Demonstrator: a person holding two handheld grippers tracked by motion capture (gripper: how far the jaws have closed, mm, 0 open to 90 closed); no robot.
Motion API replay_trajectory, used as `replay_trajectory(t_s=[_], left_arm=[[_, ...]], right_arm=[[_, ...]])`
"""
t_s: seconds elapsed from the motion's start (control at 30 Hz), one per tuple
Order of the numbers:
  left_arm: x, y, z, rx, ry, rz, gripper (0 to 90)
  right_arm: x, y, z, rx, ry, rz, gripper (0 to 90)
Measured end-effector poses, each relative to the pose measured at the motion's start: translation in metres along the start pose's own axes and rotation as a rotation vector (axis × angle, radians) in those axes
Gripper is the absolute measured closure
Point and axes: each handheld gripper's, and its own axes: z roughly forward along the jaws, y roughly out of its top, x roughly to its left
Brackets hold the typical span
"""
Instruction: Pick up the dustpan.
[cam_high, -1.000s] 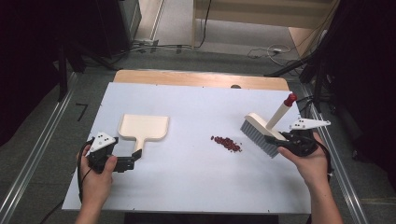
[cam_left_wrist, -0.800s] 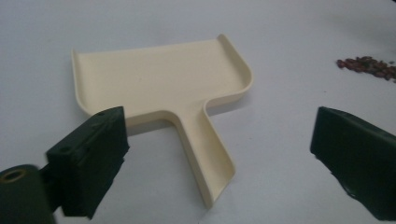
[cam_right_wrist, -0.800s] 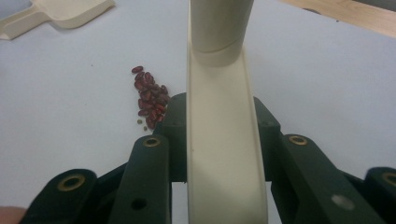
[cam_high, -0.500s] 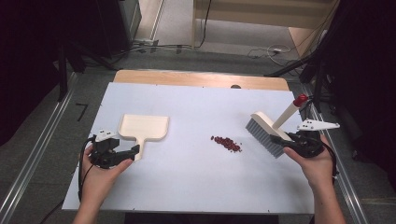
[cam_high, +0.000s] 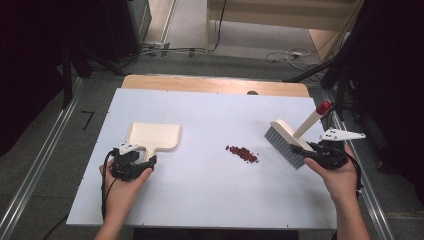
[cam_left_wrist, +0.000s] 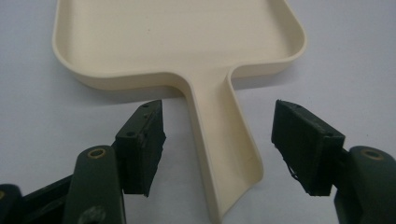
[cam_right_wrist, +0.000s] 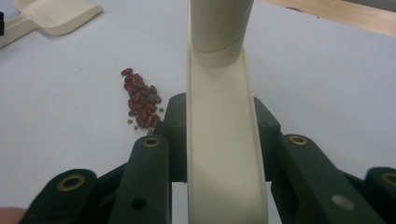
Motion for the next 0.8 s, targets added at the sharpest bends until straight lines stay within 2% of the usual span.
replay_trajectory(t_s=[0.03,0.13,0.23,0.4,0.63,0.8], left_arm=[[-0.001,-0.001,0.001,-0.007,0.012,0.002,36.4],[-0.002,-0.001,0.005,-0.01,0.012,-0.012,38.8],[-0.006,-0.002,0.01,-0.01,0.024,-0.008,39.7],[-0.008,-0.002,0.013,-0.034,0.062,-0.019,41.2],[-0.01,-0.004,0.019,-0.037,0.074,-0.025,42.9],[-0.014,-0.004,0.02,-0.032,0.105,-0.014,45.1]], right_arm=[[0.0,0.0,0.0,-0.003,-0.001,0.001,65.3],[-0.001,0.0,-0.001,-0.008,-0.004,0.003,65.2],[-0.001,-0.001,-0.001,-0.008,-0.005,0.004,65.3],[0.0,-0.001,0.0,-0.006,-0.007,0.0,65.3],[0.0,-0.002,0.0,-0.011,-0.01,0.0,65.2],[0.001,-0.002,0.001,-0.009,-0.014,-0.002,65.3]])
